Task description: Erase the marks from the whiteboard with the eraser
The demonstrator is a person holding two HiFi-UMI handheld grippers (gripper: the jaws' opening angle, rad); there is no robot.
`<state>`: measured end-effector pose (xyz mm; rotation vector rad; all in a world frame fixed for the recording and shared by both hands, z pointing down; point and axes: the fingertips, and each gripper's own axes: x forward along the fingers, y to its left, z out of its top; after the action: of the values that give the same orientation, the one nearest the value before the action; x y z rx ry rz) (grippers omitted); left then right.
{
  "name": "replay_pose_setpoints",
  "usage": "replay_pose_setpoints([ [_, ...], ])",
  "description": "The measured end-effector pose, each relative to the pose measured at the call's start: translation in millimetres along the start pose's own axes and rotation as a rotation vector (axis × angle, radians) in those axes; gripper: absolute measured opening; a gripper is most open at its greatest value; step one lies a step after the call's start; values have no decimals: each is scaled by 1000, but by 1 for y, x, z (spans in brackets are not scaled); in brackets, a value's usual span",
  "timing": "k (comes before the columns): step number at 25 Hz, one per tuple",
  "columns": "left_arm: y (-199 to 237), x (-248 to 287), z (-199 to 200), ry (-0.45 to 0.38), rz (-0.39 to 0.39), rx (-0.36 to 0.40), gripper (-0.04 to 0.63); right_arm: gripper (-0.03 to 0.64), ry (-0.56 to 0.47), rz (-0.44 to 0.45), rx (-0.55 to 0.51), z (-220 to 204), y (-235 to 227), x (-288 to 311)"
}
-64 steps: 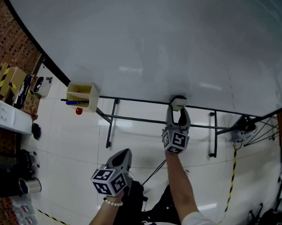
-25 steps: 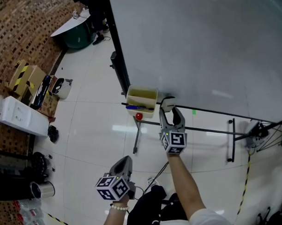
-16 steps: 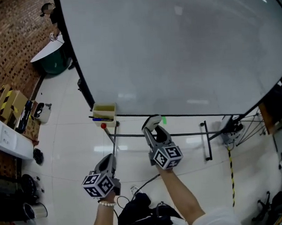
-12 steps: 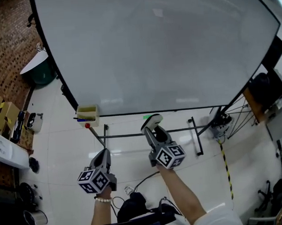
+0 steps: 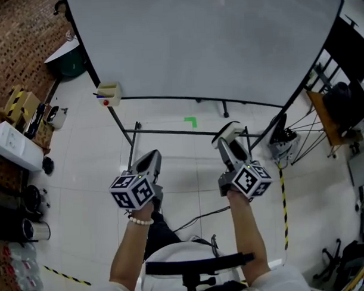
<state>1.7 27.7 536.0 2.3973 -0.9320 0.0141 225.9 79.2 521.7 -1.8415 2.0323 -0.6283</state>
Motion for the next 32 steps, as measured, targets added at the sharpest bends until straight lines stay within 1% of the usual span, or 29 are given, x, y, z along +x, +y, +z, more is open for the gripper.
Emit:
replay_pose_setpoints([
  [5,-57,-28,-33,39,-19,16,-11,249,20,-6,69,-7,-4,-77],
  [9,-81,-37,-48,69,-48,28,-11,249,-8,-18,137,-12,-3,-112],
  [12,-90,-45,-55,95,-59,41,-11,249,-37,-18,184,-14,7,-122],
  [15,-88,-55,-50,95,-51,69,-11,247,-28,-3,174,-23,24,-122],
  [21,-75,-72,-34,73,-51,107,-11,247,-2,-7,79,-30,62,-114],
  [28,-60,-85,-17,64,-60,110,-11,247,15,-26,67,-36,84,-107],
  [32,-50,-92,-16,68,-62,104,-11,247,11,-25,84,-43,92,-104],
])
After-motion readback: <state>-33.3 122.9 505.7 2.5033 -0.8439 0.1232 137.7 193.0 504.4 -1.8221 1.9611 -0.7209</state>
